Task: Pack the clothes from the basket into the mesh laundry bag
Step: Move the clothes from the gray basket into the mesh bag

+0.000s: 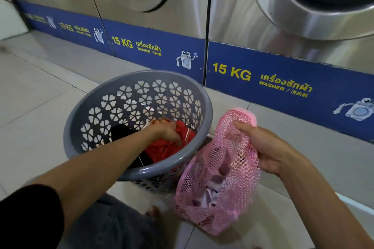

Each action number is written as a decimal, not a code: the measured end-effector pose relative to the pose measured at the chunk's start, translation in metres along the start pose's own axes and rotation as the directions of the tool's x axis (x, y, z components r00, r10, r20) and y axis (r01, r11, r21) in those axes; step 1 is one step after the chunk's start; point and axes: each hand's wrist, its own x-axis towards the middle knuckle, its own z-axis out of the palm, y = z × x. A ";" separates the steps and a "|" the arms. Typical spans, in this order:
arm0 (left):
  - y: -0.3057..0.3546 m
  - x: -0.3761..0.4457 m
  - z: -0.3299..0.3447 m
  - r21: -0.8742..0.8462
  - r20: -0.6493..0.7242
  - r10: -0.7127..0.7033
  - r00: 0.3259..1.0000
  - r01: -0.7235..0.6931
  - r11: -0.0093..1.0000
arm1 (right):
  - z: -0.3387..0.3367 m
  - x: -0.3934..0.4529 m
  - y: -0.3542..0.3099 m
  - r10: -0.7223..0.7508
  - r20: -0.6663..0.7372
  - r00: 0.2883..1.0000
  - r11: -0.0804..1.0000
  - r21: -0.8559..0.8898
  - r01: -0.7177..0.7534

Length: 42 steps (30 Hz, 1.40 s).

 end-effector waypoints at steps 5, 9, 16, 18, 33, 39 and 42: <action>0.004 0.021 0.036 0.174 0.173 0.012 0.985 -0.043 0.984 | -0.014 0.014 -0.009 -0.039 -0.061 0.997 0.998 0.056 0.042; -0.003 0.032 0.052 0.234 0.055 0.188 0.981 -0.196 0.952 | -0.014 0.024 -0.011 -0.052 -0.060 0.997 0.997 0.045 0.055; -0.016 0.000 -0.011 -0.467 -0.309 -0.045 0.950 -0.110 0.877 | -0.014 0.017 -0.015 -0.106 -0.095 0.990 0.994 0.031 0.109; -0.007 -0.025 -0.035 -0.721 -0.333 -0.117 0.935 -0.173 0.671 | -0.014 0.013 -0.015 -0.107 -0.099 0.989 0.994 0.025 0.110; 0.063 -0.164 -0.043 -0.723 -0.436 0.157 0.886 -0.449 0.525 | -0.029 -0.020 -0.014 -0.146 -0.128 0.981 0.982 0.098 0.159; 0.057 -0.138 -0.005 -0.396 -0.330 0.245 0.912 -0.369 0.841 | -0.041 -0.026 -0.006 -0.157 -0.152 0.976 0.983 0.067 0.169; 0.063 -0.146 -0.016 -0.415 0.019 0.245 0.969 -0.215 0.884 | -0.044 -0.025 -0.008 -0.163 -0.130 0.978 0.982 0.071 0.173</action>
